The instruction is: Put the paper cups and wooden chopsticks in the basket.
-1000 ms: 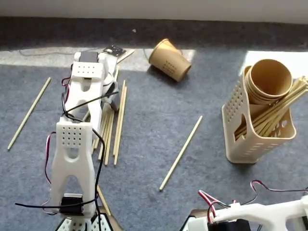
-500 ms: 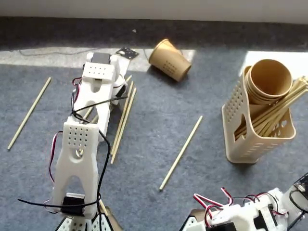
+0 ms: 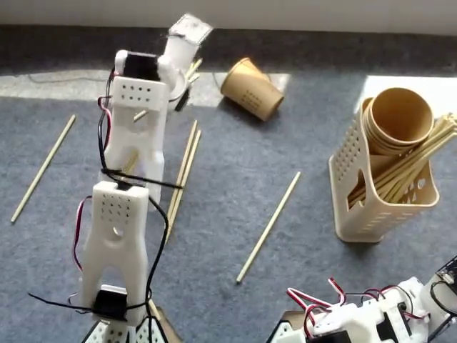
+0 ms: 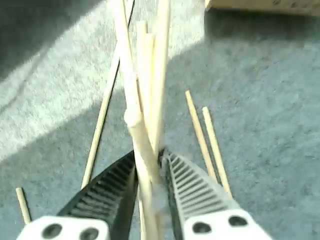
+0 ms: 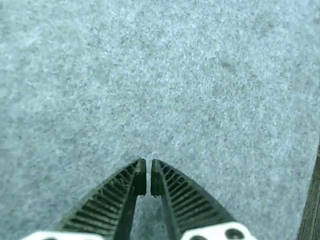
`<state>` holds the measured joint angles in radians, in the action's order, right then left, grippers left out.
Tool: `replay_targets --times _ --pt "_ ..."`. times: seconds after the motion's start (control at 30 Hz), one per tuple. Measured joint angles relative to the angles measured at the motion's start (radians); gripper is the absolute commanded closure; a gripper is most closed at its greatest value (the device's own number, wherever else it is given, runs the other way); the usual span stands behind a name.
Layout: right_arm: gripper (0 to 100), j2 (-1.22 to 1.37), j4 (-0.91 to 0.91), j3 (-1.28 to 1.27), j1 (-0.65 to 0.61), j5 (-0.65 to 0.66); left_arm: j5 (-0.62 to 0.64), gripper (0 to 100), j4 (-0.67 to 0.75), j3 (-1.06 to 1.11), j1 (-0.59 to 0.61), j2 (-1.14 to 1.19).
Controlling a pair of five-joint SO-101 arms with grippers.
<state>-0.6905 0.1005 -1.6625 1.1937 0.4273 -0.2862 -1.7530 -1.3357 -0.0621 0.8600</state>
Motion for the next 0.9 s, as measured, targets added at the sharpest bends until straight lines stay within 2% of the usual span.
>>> replay_targets --times 0.13,0.4,0.67,0.9 --pt "96.4 0.000 0.000 -0.002 0.000 0.000 -0.003 100 0.023 -0.077 -0.118 -0.141" --pt "96.4 0.000 -0.018 -0.002 -0.009 0.000 0.003 100 0.267 -0.117 -0.348 -0.316" --pt "96.4 0.000 -0.031 -0.002 -0.031 0.002 0.121 100 0.565 -0.117 -0.569 -0.358" --pt "96.4 0.000 -0.031 -0.002 -0.031 0.006 0.193 99 0.646 -0.117 -0.747 -0.358"
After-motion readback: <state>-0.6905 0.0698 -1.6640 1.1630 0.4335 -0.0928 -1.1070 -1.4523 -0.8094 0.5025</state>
